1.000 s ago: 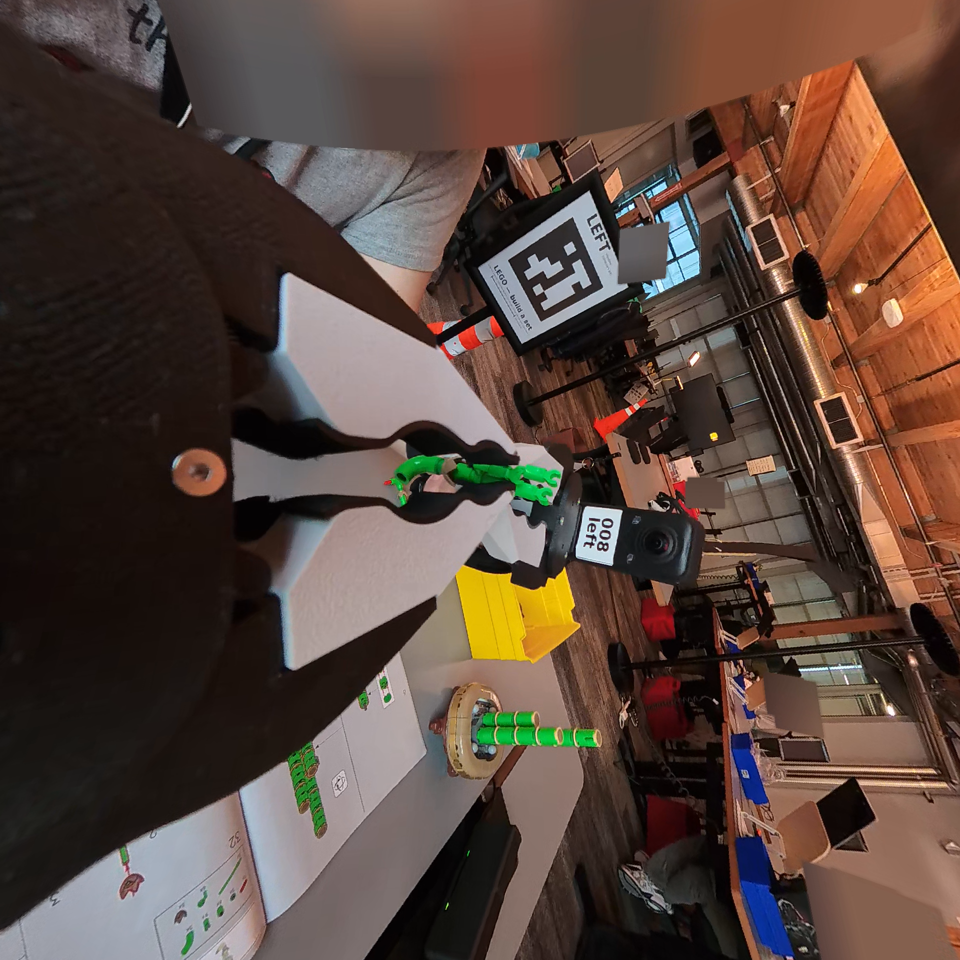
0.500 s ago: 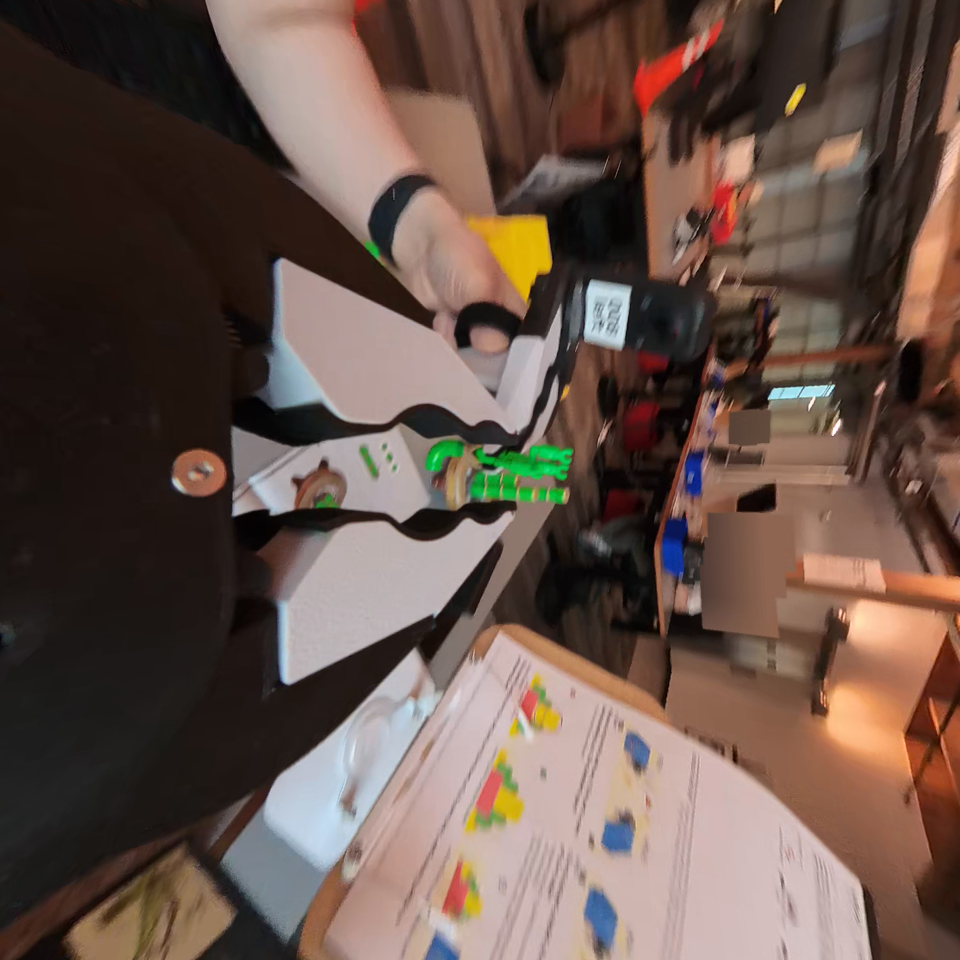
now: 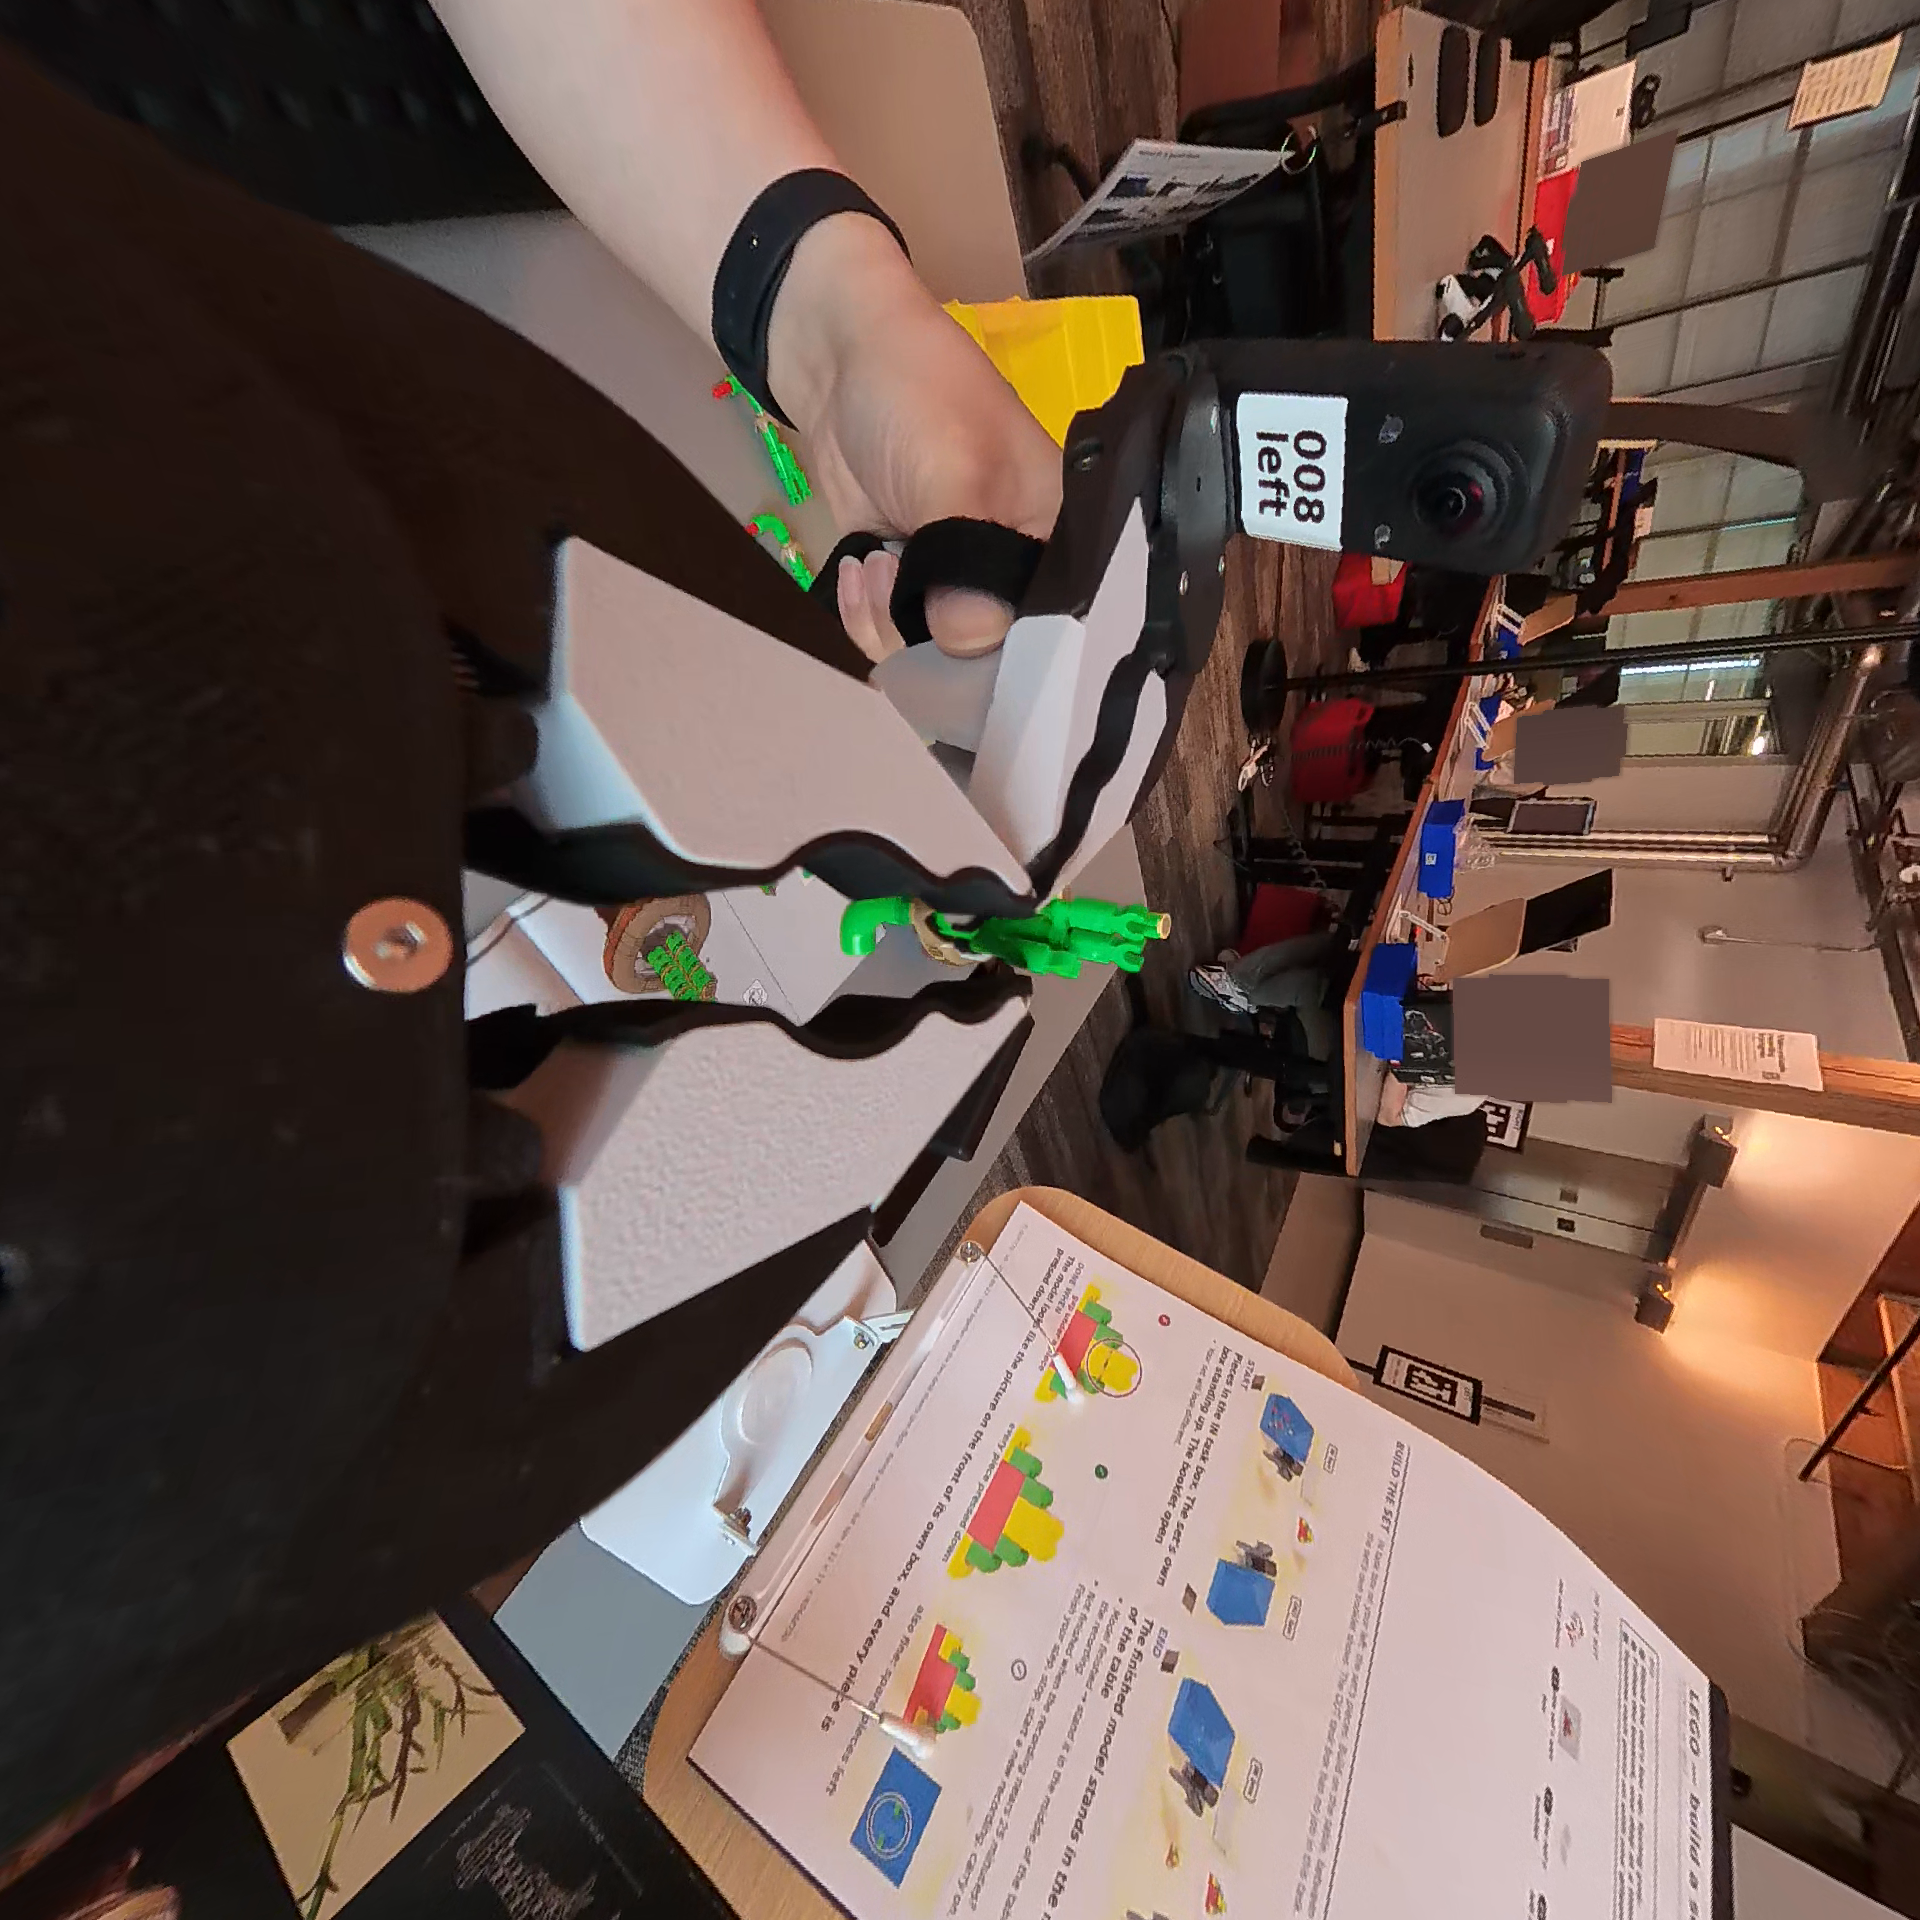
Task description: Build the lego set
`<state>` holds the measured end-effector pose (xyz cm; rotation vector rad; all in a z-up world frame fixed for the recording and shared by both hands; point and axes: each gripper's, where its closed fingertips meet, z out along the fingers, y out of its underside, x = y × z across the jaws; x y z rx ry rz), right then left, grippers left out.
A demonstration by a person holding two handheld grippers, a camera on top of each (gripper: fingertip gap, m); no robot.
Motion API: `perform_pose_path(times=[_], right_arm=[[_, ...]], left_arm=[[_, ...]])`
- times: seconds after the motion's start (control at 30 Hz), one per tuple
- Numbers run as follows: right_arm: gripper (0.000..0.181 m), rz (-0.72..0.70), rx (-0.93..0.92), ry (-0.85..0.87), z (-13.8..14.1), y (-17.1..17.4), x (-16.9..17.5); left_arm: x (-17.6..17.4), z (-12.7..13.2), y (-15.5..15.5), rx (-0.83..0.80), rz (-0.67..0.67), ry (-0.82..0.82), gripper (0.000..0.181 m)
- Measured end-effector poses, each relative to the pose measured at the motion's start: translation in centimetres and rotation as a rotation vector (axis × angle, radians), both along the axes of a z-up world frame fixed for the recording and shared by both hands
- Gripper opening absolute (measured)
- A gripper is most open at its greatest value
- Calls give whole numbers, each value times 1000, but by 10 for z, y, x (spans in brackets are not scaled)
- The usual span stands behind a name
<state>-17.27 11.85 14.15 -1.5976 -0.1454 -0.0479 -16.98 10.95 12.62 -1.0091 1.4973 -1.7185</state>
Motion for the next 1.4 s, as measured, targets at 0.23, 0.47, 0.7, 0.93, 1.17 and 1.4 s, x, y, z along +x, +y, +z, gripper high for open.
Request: perform_pose_path(times=[0.23,0.47,0.7,0.93,1.17,1.4], right_arm=[[4,22,0,25,0,-2,0],[4,248,-17,186,3,-14,-10],[4,561,-10,349,9,-30,-25],[4,658,-10,401,6,-32,-27],[4,637,-29,402,0,-29,-22],[25,548,29,212,5,-28,-18]], left_arm=[[0,-1,-4,14,-8,4,6],[-10,3,-16,-26,-127,13,5],[-24,9,-33,-89,-294,23,5],[-26,7,-35,-136,-342,69,5],[-21,2,-31,-154,-324,107,5],[-26,1,-32,-181,-371,140,6]])
